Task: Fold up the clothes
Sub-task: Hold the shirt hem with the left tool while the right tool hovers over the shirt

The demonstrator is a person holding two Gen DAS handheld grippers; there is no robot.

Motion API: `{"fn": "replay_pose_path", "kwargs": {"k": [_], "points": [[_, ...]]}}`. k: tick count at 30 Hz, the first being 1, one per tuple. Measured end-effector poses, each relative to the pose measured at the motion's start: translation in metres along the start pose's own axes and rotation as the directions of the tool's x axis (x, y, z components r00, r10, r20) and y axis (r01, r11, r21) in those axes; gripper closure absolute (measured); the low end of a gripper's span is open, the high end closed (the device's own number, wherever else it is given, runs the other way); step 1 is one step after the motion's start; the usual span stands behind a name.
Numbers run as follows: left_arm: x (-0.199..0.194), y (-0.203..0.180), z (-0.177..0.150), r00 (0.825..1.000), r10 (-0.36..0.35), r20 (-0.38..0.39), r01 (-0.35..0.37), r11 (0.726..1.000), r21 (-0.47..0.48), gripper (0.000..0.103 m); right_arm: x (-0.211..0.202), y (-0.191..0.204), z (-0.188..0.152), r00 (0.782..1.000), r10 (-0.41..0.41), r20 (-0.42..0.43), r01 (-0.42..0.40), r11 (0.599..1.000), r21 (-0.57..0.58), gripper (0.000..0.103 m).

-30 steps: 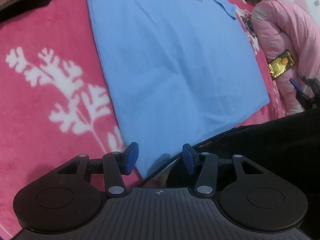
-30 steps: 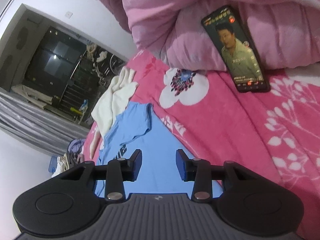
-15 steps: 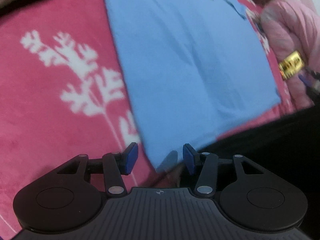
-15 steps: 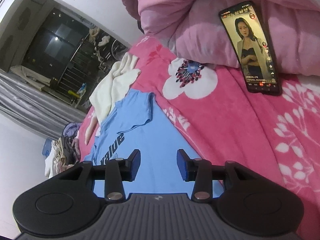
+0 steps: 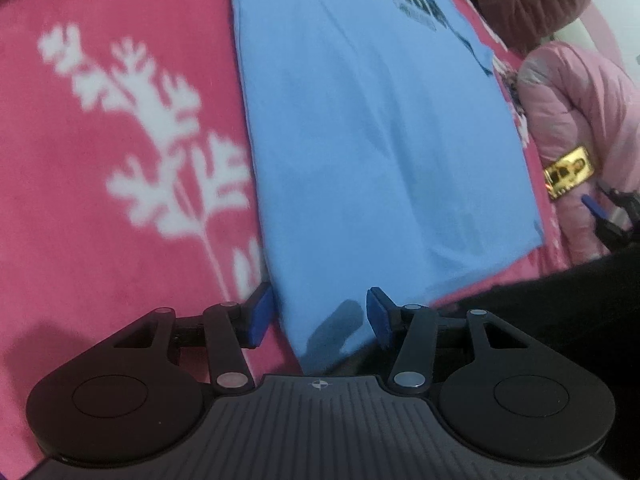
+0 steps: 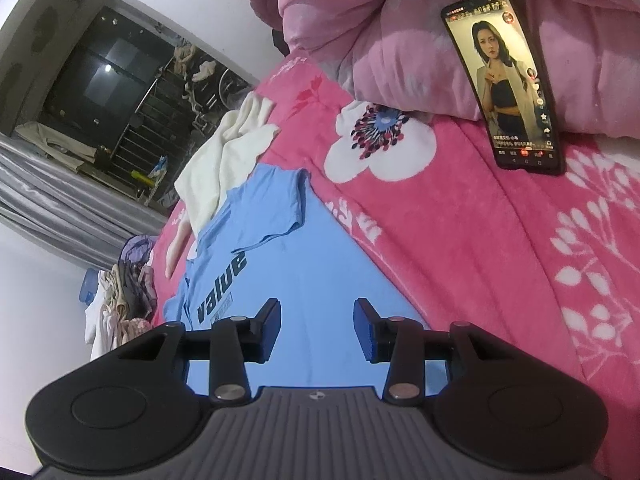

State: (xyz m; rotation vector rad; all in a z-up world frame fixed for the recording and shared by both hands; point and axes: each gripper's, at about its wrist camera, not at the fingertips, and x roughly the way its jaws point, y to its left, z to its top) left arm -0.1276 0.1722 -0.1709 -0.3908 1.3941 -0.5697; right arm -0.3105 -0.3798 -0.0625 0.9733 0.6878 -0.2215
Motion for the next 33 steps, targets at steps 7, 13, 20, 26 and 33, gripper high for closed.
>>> {"fn": "replay_pose_path", "kwargs": {"k": [7,13,20,26,33], "points": [[0.005,0.002,-0.007,0.999,-0.027,-0.021,0.027,0.999,-0.037,0.053,0.007,-0.002,-0.001,0.999,-0.033,-0.011,0.033,0.999,-0.028,0.06],[0.006,0.004,-0.002,0.999,-0.031,-0.043,0.03,0.999,-0.028,0.061,0.021,-0.005,0.004,0.986,-0.159,-0.052,0.148,0.974,-0.17,0.06],[0.01,0.003,0.002,0.998,-0.029,-0.06,0.025,0.997,-0.072,0.064,0.045,-0.025,0.015,0.958,-0.207,-0.2,0.151,0.953,-0.264,0.06],[0.012,-0.003,0.005,0.997,-0.003,-0.074,-0.001,0.999,-0.053,0.064,0.055,-0.021,0.009,0.957,-0.137,-0.257,0.055,0.951,-0.303,0.063],[0.016,-0.007,0.009,0.997,0.012,-0.082,-0.015,0.999,-0.035,0.064,0.068,-0.021,0.017,0.967,-0.083,-0.239,0.005,0.951,-0.31,0.065]]}}
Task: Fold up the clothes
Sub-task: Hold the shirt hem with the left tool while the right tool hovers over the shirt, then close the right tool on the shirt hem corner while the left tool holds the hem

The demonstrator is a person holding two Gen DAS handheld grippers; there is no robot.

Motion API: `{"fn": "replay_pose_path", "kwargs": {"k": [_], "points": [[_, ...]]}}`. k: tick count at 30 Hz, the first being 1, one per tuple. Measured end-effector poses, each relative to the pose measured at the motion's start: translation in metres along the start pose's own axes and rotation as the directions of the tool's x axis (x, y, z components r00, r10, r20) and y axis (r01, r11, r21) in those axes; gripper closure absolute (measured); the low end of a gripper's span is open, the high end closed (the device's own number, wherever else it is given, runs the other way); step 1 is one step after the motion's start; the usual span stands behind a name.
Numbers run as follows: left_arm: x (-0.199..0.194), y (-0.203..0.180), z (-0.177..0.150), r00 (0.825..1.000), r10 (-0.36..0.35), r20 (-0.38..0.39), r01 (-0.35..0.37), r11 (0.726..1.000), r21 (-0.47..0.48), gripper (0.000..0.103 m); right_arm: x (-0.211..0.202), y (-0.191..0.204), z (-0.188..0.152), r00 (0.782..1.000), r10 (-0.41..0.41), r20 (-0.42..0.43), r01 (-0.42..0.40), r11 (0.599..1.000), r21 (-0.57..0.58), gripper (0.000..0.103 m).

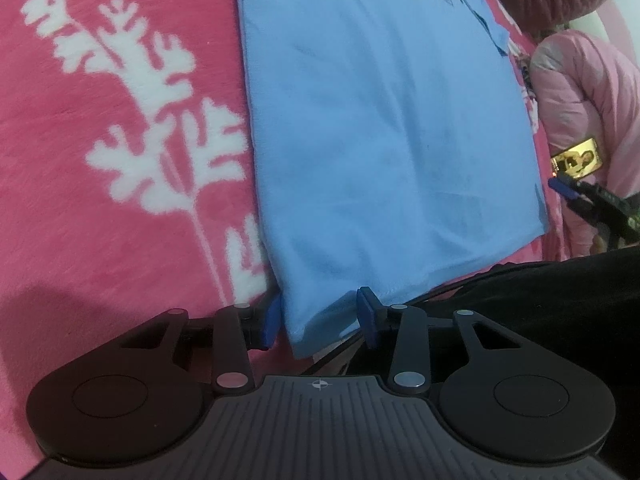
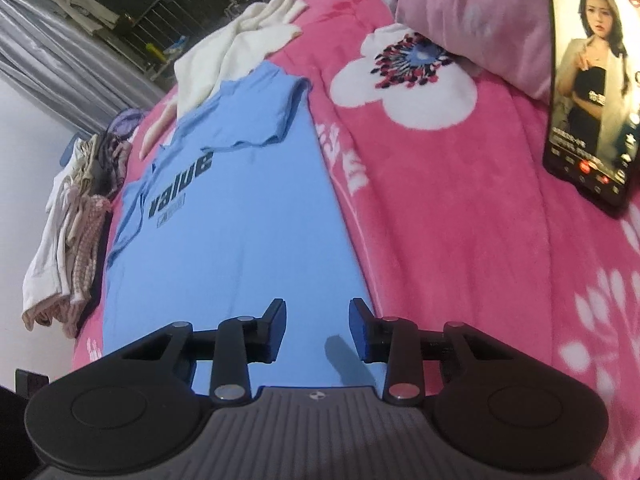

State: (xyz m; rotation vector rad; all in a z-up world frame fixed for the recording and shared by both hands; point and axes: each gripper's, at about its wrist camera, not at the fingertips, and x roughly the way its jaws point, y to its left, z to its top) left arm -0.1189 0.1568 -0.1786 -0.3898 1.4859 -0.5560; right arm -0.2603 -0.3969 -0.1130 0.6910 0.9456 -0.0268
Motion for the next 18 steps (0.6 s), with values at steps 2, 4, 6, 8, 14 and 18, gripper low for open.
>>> {"fn": "replay_pose_path", "kwargs": {"k": [2,4,6,8,14,18], "points": [[0.0,-0.001,0.0,1.0,0.004,0.0,-0.004,1.0,0.005,0.064,0.003,-0.002,0.005,1.0,0.018,0.015,-0.018,1.0,0.004,0.065],[-0.001,-0.001,-0.001,1.0,0.008,0.001,-0.008,1.0,0.005,0.064,0.001,0.002,0.011,0.998,0.05,0.044,-0.05,0.999,-0.007,0.065],[-0.001,0.0,-0.001,1.0,0.011,0.003,-0.011,1.0,0.004,0.064,-0.001,0.006,0.016,0.994,0.084,0.073,-0.083,0.996,-0.021,0.065],[-0.001,0.0,-0.001,1.0,0.013,0.003,-0.013,1.0,0.004,0.064,-0.002,0.012,0.02,0.989,0.119,0.093,-0.116,0.993,-0.037,0.065],[-0.001,0.0,-0.002,1.0,0.011,0.003,-0.011,1.0,-0.005,0.064,0.026,0.008,0.017,1.0,0.021,0.004,-0.021,0.998,-0.057,0.064],[-0.002,0.001,-0.004,1.0,0.01,0.006,-0.01,1.0,-0.01,0.065,0.032,-0.005,0.009,0.998,-0.052,-0.041,0.05,0.997,-0.06,0.067]]}}
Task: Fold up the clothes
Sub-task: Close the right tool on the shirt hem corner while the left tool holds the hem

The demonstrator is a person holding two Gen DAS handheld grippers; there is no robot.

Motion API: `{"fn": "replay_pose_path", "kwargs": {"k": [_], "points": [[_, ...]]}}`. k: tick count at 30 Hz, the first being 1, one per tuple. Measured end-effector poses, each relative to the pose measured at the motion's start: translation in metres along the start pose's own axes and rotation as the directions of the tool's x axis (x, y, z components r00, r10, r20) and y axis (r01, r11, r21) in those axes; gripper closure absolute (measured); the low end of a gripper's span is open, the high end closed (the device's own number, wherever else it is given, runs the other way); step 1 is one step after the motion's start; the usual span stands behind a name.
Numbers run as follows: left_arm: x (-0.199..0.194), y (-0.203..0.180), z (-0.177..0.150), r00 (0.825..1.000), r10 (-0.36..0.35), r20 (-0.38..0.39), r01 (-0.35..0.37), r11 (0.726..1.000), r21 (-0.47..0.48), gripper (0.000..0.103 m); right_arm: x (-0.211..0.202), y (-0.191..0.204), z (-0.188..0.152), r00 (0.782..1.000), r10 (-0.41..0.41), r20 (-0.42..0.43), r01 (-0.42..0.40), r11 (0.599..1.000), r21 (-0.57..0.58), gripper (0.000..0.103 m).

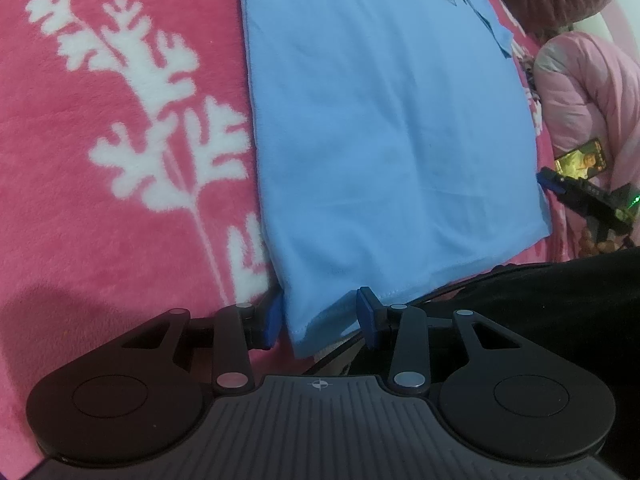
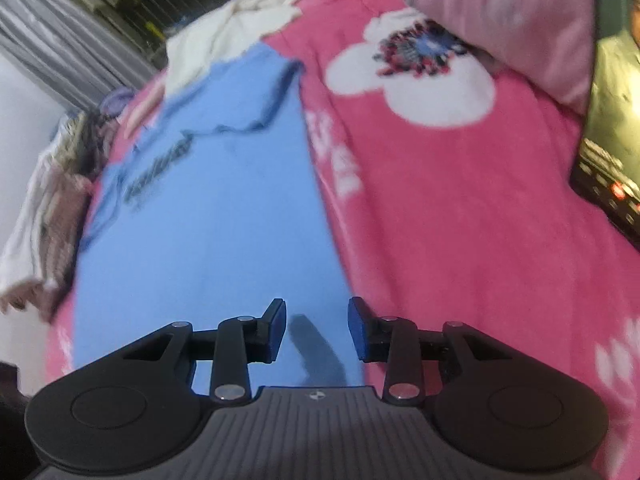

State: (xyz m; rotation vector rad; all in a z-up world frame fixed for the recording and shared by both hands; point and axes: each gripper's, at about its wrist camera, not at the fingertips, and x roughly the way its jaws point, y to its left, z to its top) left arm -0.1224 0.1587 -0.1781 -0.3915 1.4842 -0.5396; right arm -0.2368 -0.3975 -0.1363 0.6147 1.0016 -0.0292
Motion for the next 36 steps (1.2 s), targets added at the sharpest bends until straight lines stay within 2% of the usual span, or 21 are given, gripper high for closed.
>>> {"fn": "replay_pose_path", "kwargs": {"k": [2,6,8,15,19,21,23,24,28,32,34,36], "points": [[0.0,0.0,-0.001,1.0,0.0,0.002,0.0,1.0,-0.001,0.065,-0.004,-0.003,-0.001,1.0,-0.008,-0.012,0.008,1.0,-0.003,0.067],[0.0,0.001,-0.001,1.0,-0.002,0.005,0.002,1.0,-0.001,0.065,-0.007,0.002,-0.005,0.994,-0.038,-0.107,0.03,0.997,-0.076,0.067],[-0.001,0.001,-0.002,1.0,-0.004,0.009,0.004,1.0,-0.004,0.065,-0.008,0.003,-0.007,0.987,-0.03,-0.158,0.015,0.995,-0.095,0.067],[-0.005,0.003,-0.006,0.999,-0.016,0.034,0.016,1.0,-0.004,0.07,-0.013,0.003,-0.019,0.946,0.024,-0.322,-0.069,0.989,-0.13,0.067],[-0.008,0.008,-0.008,0.999,-0.033,0.043,0.034,0.999,-0.025,0.079,-0.017,0.007,-0.028,0.922,0.041,-0.386,-0.103,0.985,-0.141,0.079],[-0.008,0.009,-0.008,0.998,-0.032,0.045,0.033,0.999,-0.035,0.092,-0.018,0.006,-0.031,0.921,0.046,-0.387,-0.106,0.985,-0.134,0.087],[-0.009,0.008,-0.008,0.998,-0.027,0.051,0.028,0.999,-0.027,0.098,-0.02,0.004,-0.033,0.927,0.059,-0.371,-0.108,0.988,-0.114,0.094],[-0.009,0.006,-0.007,0.998,-0.024,0.058,0.025,1.0,-0.016,0.1,-0.021,0.003,-0.033,0.931,0.068,-0.359,-0.112,0.988,-0.102,0.098],[-0.01,-0.002,-0.006,0.997,-0.003,0.081,0.001,1.0,0.031,0.101,-0.018,-0.003,-0.033,0.942,0.085,-0.324,-0.1,0.995,-0.029,0.098],[-0.005,-0.002,-0.005,0.999,0.003,0.052,-0.005,0.999,0.039,0.101,-0.012,-0.019,-0.032,0.936,0.148,-0.32,-0.113,0.986,0.125,0.092],[-0.004,0.0,-0.005,0.999,-0.003,0.044,0.001,1.0,0.025,0.1,-0.013,-0.025,-0.031,0.932,0.182,-0.312,-0.132,0.976,0.175,0.083],[-0.003,0.004,-0.005,0.999,-0.009,0.037,0.009,1.0,-0.001,0.099,-0.015,-0.028,-0.03,0.931,0.215,-0.295,-0.155,0.965,0.212,0.065]]}}
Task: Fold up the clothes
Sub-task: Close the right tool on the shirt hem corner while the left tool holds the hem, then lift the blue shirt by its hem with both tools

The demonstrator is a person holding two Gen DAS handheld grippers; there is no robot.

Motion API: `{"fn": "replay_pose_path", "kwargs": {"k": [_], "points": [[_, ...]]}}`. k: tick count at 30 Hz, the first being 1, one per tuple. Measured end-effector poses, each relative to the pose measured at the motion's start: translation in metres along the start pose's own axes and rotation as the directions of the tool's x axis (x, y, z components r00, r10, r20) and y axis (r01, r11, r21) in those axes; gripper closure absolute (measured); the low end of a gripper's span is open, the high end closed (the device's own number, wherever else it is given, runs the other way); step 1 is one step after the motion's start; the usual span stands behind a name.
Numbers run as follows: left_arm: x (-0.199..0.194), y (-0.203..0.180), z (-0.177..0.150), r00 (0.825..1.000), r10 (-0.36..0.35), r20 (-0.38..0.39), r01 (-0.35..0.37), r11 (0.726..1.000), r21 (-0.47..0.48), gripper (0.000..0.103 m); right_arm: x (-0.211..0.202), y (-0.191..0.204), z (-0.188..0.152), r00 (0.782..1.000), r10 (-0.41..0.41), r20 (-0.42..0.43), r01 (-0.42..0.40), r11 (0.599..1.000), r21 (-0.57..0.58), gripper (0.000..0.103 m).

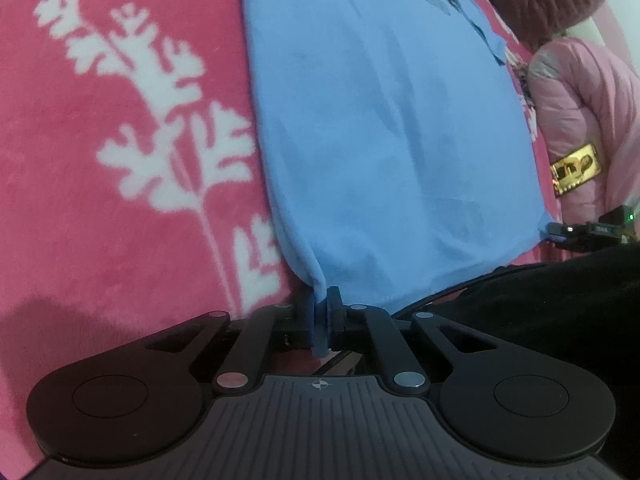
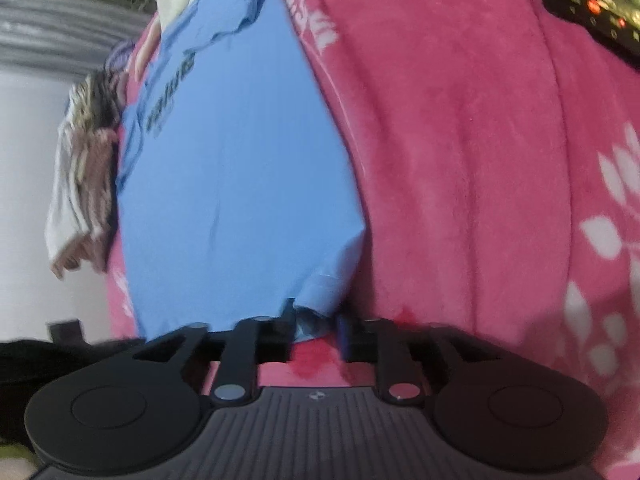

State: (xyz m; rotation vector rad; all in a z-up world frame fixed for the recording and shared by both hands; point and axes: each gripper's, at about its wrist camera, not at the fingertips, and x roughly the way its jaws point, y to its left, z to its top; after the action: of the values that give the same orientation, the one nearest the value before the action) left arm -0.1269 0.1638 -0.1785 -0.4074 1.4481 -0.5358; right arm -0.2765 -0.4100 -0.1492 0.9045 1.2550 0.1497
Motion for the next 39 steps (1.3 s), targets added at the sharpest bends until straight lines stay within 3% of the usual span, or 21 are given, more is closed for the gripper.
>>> {"fn": "replay_pose_path", "kwargs": {"k": [5,7,9,11,14,19,25,39], "points": [[0.004,0.006,0.002,1.0,-0.019,-0.016,0.018,0.999,-0.037,0.099,-0.003,-0.007,0.006,0.999,0.03,0.035,-0.032,0.997,0.064,0.06],[0.003,0.005,0.002,1.0,-0.008,-0.004,0.007,1.0,-0.023,0.099,0.002,-0.006,0.007,0.999,0.005,0.037,-0.008,0.997,0.073,0.065],[0.002,0.001,0.0,1.0,0.014,0.015,-0.014,1.0,0.008,0.1,0.006,-0.003,0.006,0.999,-0.032,0.039,0.029,0.997,0.073,0.082],[0.001,-0.007,-0.003,0.998,0.046,0.039,-0.048,0.997,0.063,0.101,0.008,0.003,0.003,0.996,-0.077,0.044,0.074,0.995,0.063,0.093],[-0.006,-0.011,-0.003,0.996,0.057,0.069,-0.064,0.992,0.111,0.102,0.005,0.015,-0.004,0.994,-0.09,0.066,0.089,0.996,0.027,0.097],[-0.027,-0.013,0.003,0.989,0.027,0.148,-0.045,0.992,0.12,0.102,-0.009,0.038,-0.015,0.991,-0.023,0.13,0.032,0.997,-0.067,0.097],[-0.046,-0.013,0.015,0.965,-0.004,0.262,-0.02,0.996,0.087,0.102,-0.023,0.046,-0.02,0.968,0.068,0.241,-0.056,0.997,-0.059,0.097],[-0.072,-0.015,0.05,0.895,-0.05,0.444,0.045,0.999,0.021,0.102,-0.012,0.058,-0.007,0.882,0.213,0.419,-0.243,0.97,0.018,0.097]]}}
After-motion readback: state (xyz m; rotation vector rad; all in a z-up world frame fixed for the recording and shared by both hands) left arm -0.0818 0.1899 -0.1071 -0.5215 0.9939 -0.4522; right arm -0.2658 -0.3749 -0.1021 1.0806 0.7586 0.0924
